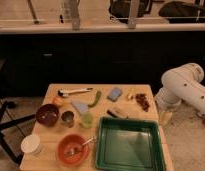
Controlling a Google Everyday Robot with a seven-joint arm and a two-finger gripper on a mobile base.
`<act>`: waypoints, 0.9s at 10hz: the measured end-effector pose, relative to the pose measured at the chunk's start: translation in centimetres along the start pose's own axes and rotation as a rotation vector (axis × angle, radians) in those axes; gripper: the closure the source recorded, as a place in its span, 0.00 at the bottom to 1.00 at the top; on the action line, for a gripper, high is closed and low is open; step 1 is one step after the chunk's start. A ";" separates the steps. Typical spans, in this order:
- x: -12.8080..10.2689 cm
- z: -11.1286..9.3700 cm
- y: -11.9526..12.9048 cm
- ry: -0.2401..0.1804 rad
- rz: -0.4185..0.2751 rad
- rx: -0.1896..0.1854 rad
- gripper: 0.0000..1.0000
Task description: Place grapes in purple bowl
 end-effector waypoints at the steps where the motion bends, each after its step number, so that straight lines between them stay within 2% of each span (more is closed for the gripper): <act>1: 0.0 0.0 0.0 0.000 0.000 0.000 0.20; 4: 0.0 0.0 0.0 -0.001 0.007 -0.002 0.20; 6: -1.6 0.6 -0.6 -0.005 0.025 -0.023 0.20; 8: -4.2 1.7 -1.7 -0.041 0.091 -0.048 0.20; 9: -4.4 2.4 -2.6 -0.062 0.137 -0.051 0.20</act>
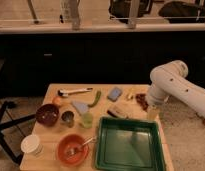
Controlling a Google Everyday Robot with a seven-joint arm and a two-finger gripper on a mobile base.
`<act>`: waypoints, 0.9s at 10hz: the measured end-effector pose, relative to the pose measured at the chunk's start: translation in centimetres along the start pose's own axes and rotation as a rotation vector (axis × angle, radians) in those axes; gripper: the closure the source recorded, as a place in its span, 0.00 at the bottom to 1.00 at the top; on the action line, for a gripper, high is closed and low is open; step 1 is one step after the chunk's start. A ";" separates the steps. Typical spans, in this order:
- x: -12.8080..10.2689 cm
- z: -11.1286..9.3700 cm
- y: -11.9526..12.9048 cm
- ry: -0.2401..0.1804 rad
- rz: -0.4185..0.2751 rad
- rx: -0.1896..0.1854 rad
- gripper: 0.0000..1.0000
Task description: Place grapes in purple bowl
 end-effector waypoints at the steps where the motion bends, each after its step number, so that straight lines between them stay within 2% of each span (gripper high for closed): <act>1: -0.1 0.5 -0.8 -0.027 0.043 0.010 0.20; 3: 2.0 1.3 -2.7 -0.130 0.240 0.083 0.20; 4: 3.3 1.4 -3.2 -0.170 0.300 0.103 0.20; 5: 3.9 1.5 -3.6 -0.199 0.337 0.117 0.20; 9: 3.9 1.6 -3.8 -0.208 0.344 0.120 0.20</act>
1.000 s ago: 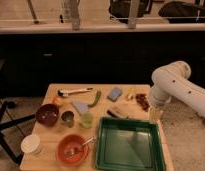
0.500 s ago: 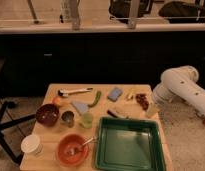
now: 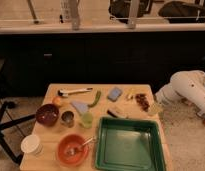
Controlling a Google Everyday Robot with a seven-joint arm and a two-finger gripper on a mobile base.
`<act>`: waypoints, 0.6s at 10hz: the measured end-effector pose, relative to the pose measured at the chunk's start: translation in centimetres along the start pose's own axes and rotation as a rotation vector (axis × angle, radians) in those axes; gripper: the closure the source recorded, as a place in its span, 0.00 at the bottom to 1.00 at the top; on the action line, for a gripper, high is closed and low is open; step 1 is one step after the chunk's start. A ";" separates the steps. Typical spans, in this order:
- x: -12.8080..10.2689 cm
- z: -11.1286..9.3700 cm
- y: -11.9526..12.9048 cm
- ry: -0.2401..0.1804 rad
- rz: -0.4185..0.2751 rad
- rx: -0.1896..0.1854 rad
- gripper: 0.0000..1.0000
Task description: Place grapes in purple bowl
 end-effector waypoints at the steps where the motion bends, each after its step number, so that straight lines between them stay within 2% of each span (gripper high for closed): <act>1: 0.1 0.0 0.0 -0.004 0.003 0.002 0.20; 6: 0.8 2.5 -1.6 -0.056 0.017 -0.004 0.20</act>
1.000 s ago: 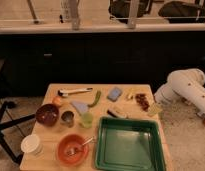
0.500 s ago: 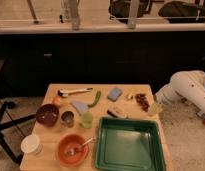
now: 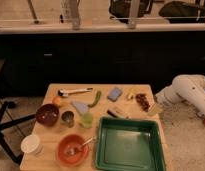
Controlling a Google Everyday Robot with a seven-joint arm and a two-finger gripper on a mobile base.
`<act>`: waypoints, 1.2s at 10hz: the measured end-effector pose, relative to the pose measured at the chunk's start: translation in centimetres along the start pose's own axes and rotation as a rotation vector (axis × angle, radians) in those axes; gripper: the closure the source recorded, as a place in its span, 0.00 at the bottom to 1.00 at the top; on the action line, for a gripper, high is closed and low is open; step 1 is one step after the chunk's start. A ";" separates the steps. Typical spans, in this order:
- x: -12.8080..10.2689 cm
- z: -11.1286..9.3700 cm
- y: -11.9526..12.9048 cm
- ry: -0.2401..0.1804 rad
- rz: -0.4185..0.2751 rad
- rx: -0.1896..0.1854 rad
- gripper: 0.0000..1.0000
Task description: Place grapes in purple bowl
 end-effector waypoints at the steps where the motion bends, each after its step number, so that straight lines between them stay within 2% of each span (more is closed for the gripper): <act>1: 0.3 0.2 -0.5 -0.008 0.004 0.003 0.20; 3: 0.6 0.7 -1.5 -0.023 0.009 0.012 0.20; 4: 0.7 1.7 -3.0 -0.066 0.005 0.029 0.20; 6: 1.0 2.7 -3.9 -0.085 0.011 0.033 0.20; 9: 1.4 4.9 -4.9 -0.073 0.005 0.024 0.20; 12: 1.1 7.6 -6.0 -0.057 -0.002 -0.003 0.20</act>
